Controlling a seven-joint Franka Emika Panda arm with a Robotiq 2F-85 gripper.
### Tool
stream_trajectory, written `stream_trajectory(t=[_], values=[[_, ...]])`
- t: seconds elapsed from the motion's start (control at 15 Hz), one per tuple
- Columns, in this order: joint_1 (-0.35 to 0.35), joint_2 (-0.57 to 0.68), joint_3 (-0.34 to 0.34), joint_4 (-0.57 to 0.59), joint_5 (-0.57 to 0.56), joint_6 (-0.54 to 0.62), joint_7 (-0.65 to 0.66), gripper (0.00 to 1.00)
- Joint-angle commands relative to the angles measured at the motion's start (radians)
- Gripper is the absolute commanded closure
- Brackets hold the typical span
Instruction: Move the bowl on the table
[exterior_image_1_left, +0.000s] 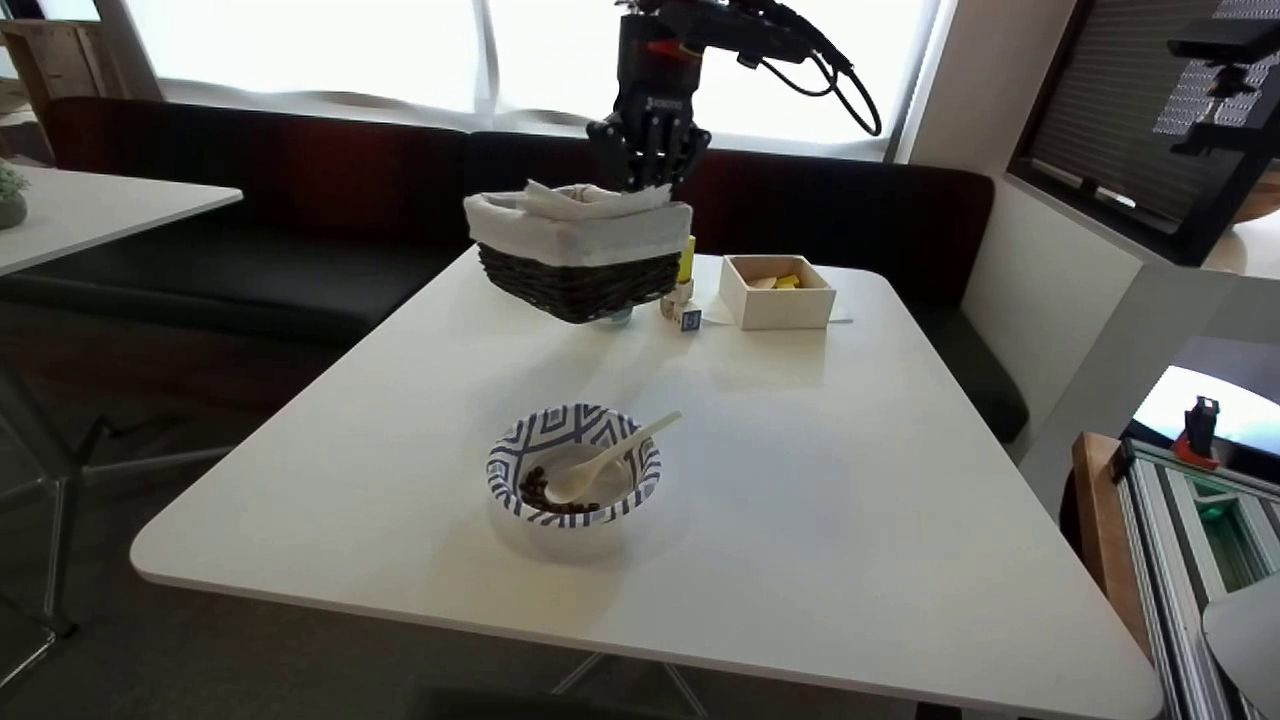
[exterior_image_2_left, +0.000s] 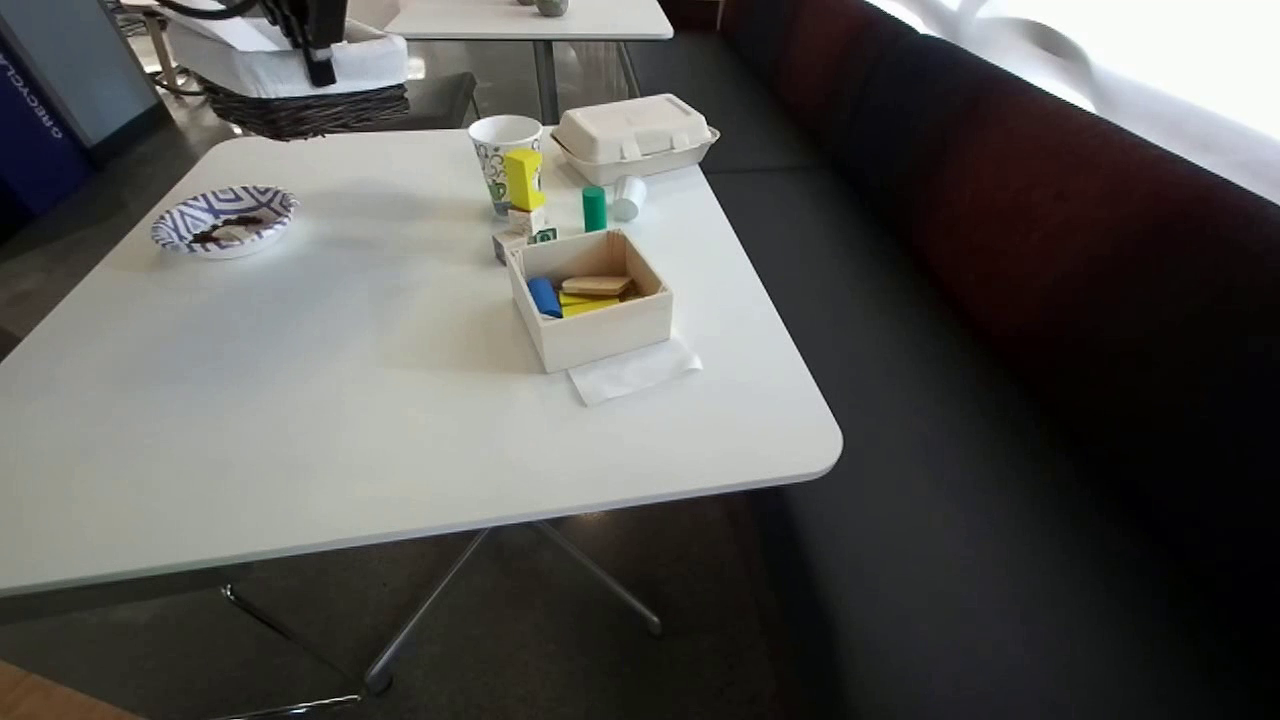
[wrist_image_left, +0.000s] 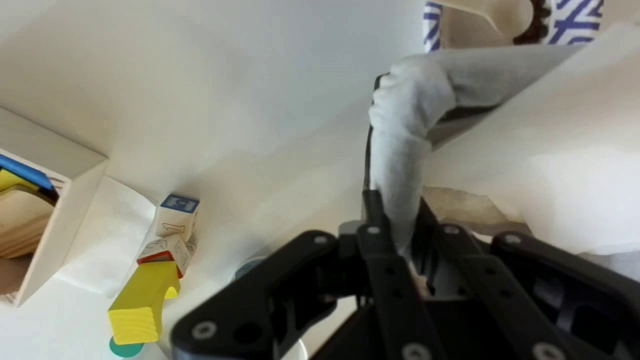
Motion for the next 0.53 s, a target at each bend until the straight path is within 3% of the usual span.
stream_trajectory(t=[0.0, 0.07, 0.13, 0.47], values=[[-0.024, -0.076, -0.021, -0.091, -0.048, -0.002, -0.095, 0.96], [-0.029, -0.078, -0.025, -0.099, -0.041, 0.02, -0.1, 0.96], [-0.022, -0.045, -0.018, -0.053, -0.026, -0.004, -0.072, 0.85], [-0.03, -0.056, -0.025, -0.07, -0.03, -0.002, -0.093, 0.85]])
